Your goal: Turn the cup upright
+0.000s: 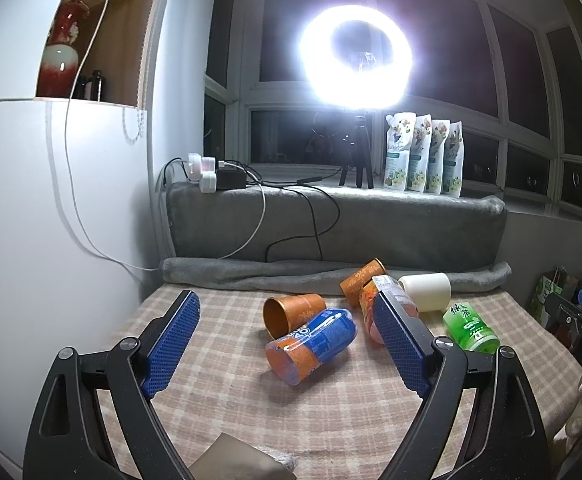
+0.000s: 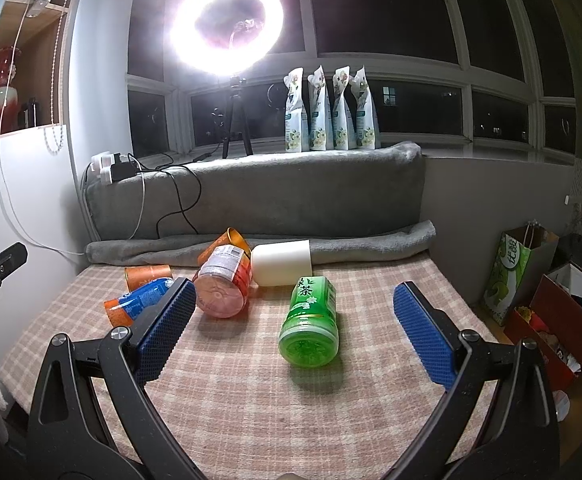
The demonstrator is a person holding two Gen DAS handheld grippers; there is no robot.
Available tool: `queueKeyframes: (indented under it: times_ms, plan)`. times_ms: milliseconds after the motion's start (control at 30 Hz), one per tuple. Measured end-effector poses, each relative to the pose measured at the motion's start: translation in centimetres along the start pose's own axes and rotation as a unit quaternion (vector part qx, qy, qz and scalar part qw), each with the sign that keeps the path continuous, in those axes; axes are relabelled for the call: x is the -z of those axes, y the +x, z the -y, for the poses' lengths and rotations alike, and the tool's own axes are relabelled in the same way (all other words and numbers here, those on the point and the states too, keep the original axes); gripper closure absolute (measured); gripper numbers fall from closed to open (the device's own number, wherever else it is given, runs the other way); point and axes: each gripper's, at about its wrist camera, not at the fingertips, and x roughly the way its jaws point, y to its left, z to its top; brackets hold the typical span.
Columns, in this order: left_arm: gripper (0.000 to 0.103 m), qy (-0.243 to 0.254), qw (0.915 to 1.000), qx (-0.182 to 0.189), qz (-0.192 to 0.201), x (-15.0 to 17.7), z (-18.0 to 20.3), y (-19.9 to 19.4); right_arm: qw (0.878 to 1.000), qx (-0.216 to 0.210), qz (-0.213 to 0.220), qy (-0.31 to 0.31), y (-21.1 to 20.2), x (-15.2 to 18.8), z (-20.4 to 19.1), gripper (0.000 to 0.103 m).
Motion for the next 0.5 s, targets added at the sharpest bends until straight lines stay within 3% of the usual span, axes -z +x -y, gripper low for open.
queueKeyframes:
  times_ms: [500]
  plan:
    - [0.015,-0.001,1.0000,0.000,-0.005,0.21,0.26,0.19,1.000,-0.002,-0.003,0.002,0.28,-0.05,-0.03,0.002]
